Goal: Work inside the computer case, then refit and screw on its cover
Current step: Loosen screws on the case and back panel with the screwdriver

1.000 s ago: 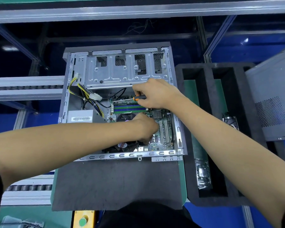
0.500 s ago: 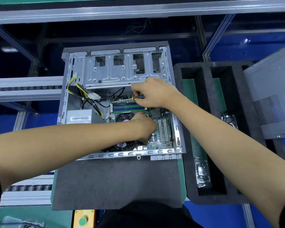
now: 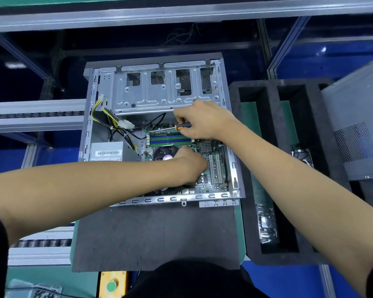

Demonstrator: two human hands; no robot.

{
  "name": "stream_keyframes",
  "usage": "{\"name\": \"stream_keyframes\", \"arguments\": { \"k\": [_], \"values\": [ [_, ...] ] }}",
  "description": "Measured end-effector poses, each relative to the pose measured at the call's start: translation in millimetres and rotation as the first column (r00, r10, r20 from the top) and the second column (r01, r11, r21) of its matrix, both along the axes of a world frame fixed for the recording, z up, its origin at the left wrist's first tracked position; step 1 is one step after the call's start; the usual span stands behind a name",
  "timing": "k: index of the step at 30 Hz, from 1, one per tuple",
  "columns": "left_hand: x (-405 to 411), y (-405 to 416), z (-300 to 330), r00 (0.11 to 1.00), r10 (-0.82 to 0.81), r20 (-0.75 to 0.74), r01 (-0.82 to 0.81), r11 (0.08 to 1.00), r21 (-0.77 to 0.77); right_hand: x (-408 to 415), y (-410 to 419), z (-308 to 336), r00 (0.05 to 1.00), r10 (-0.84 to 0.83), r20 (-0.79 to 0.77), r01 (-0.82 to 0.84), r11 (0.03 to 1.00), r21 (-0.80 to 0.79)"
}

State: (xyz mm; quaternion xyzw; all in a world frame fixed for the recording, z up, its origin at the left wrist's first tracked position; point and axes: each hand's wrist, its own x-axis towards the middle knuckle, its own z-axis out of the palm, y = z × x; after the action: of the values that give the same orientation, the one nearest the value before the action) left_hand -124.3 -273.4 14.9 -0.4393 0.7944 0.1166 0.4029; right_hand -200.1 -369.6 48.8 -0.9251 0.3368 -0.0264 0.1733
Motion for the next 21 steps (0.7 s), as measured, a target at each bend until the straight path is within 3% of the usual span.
{"name": "stream_keyframes", "arguments": {
  "k": [5, 10, 13, 17, 19, 21],
  "values": [
    [-3, -4, -3, 0.998, 0.061, 0.008, -0.061, 0.998, -0.005, 0, 1, 0, 1.000, -0.004, -0.014, 0.004, 1.000, 0.015],
    [-4, -5, -5, 1.000, -0.009, -0.001, 0.009, 1.000, 0.016, 0, 2, 1, 1.000, -0.005, -0.030, 0.006, 0.999, 0.033],
    [12, -8, 5, 0.977, 0.079, -0.200, -0.065, 0.995, 0.078, 1, 1, 3, 0.999, -0.003, -0.040, 0.005, 0.999, 0.047],
    [51, -7, 35, 0.822, 0.184, -0.539, -0.064, 0.970, 0.235, 2, 3, 5, 0.999, 0.004, -0.043, -0.002, 0.999, 0.040],
    [80, 1, 48, 0.770, 0.184, -0.611, -0.055, 0.973, 0.223, 2, 3, 6, 0.999, -0.001, -0.045, 0.003, 0.999, 0.038],
    [113, 13, 57, 0.772, 0.224, -0.594, -0.098, 0.967, 0.237, 2, 2, 5, 0.999, 0.004, -0.034, -0.003, 0.999, 0.043]
  ]
}}
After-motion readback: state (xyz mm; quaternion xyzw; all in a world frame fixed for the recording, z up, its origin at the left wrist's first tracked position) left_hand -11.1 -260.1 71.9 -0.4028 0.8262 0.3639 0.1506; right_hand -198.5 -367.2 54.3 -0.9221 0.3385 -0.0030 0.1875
